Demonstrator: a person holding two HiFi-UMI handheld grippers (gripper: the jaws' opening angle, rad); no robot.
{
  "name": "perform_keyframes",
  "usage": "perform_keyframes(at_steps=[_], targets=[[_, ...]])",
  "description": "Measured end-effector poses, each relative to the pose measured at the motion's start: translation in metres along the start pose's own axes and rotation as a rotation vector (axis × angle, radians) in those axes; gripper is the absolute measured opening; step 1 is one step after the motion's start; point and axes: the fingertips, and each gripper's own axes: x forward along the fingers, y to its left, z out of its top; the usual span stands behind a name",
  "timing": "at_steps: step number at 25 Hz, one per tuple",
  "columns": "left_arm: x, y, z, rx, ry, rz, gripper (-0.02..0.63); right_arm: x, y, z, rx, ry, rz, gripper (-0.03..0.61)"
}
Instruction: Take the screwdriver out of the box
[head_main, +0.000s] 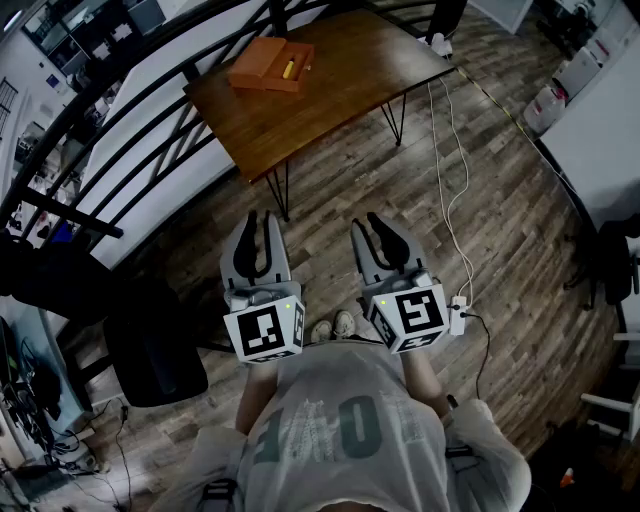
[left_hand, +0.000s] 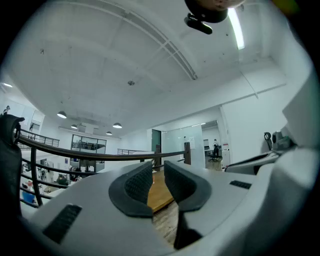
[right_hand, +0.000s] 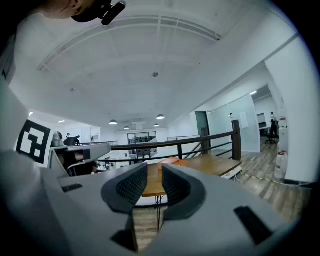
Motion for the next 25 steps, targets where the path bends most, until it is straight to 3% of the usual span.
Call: perform_keyframes(at_steps=[15, 25], targets=[[0.016, -0.012, -0.011, 0.014, 0.023, -0.026, 0.071, -0.002, -0.024, -0.001, 0.069, -0.008, -0.019, 0.101], [0.034, -0.031, -0.012, 0.035, 0.007, -0.035, 0.071, -0.002, -0.056, 0.001, 0.059, -0.030, -0.035, 0.101]])
